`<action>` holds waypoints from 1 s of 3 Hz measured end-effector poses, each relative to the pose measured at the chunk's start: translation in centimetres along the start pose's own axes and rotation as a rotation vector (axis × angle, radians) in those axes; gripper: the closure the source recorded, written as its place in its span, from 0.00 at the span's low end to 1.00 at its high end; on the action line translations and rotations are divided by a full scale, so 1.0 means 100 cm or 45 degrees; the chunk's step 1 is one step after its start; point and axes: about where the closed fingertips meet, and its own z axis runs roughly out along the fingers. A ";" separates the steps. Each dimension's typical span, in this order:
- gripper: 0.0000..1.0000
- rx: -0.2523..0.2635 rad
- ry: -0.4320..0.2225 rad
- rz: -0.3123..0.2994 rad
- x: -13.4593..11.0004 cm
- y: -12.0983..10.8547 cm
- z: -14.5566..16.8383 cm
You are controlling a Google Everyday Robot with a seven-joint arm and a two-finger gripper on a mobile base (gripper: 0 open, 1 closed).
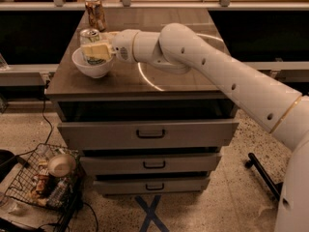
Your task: Place 7up can into white bowl
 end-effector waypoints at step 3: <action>0.00 -0.014 0.000 0.000 0.000 0.005 0.005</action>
Offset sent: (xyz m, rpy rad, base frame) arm -0.0010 0.0026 0.0000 0.0003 0.0002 0.0041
